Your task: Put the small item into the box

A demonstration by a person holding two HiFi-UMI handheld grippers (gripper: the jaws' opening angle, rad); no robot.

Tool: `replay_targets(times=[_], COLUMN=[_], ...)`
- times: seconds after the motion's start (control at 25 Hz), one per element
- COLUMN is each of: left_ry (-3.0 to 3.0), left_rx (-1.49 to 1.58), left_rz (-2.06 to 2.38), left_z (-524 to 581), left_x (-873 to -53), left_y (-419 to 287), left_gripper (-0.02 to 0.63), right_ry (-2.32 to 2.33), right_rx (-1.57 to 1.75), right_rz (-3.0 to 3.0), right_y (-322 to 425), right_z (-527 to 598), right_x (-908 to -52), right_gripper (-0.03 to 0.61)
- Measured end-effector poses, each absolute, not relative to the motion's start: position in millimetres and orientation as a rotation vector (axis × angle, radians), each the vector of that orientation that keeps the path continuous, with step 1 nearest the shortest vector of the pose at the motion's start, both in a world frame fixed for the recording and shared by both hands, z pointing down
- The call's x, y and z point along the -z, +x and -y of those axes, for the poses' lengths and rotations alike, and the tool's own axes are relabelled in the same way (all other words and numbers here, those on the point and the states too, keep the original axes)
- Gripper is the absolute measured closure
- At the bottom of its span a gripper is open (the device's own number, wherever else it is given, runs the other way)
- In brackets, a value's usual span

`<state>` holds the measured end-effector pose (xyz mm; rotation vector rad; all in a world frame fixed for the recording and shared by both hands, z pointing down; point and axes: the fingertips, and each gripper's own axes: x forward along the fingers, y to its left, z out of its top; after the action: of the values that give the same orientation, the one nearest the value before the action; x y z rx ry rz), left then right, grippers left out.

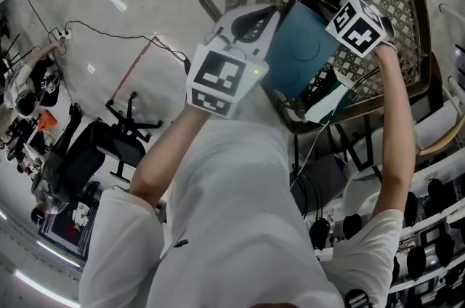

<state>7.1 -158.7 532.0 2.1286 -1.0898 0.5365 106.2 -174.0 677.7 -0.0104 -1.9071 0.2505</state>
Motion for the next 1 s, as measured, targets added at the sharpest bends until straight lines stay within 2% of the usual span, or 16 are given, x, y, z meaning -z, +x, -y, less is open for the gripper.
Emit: replay_targets(times=[0.72,1.0], left_ry=[2.172,2.201], left_rx=[-0.550,-0.539], left_rz=[1.065,1.075], left_z=[146.4,138.7], left_x=[-525.7,-506.4], left_y=[14.3,12.0], left_gripper=[0.611,0.611], right_ry=[-0.013,0.148], right_rx=[-0.273,-0.261], right_rz=[1.854,1.915], right_y=[116.1,123.3], right_z=[165.2,174.2], right_x=[-679.8,-637.1], right_gripper=[0.522,0.531])
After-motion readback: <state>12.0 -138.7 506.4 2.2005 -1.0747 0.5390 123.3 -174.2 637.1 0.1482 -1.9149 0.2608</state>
